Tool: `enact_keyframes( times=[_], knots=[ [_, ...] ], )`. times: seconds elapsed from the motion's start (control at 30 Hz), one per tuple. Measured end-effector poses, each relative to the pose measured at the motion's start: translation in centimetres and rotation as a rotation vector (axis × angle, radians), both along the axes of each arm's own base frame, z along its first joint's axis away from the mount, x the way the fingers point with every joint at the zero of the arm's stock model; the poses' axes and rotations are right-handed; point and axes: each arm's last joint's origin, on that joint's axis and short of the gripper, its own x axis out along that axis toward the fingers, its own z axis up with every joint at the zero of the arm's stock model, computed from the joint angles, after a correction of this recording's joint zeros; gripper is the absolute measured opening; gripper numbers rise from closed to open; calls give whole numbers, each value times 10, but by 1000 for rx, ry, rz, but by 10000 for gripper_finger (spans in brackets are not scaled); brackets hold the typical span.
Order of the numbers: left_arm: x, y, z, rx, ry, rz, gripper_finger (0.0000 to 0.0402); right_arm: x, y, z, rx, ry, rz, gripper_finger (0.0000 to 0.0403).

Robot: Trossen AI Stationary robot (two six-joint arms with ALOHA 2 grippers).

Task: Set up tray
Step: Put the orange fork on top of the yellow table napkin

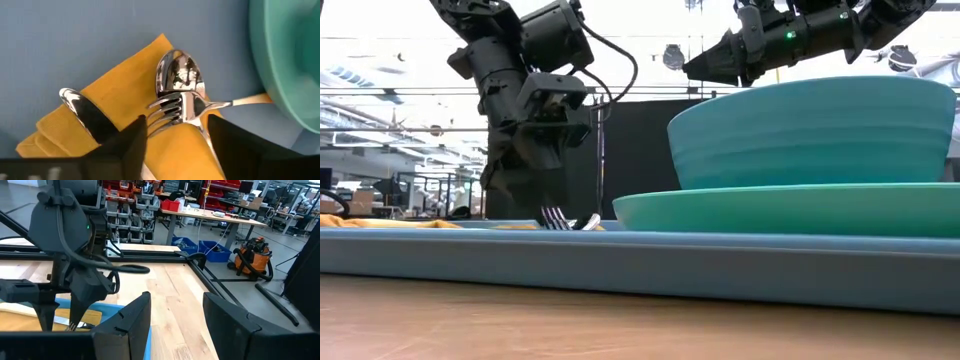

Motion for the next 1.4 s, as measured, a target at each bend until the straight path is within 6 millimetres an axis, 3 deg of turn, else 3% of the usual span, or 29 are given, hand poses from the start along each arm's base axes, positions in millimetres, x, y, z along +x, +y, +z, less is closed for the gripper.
enact_keyframes(
  times=[0.33, 0.87, 1.4],
  knots=[
    [1, 0, 2, 6, -26, -17, 15, 0, -1, 0, 0, 0, -6, 171],
    [-4, 4, 17, -18, -53, -24, 3, 0, -1, 0, 0, 4, -6, 171],
    [-41, 5, 39, -139, 121, -96, 0, -1, -3, -1, 0, 5, -31, 171]
  ],
)
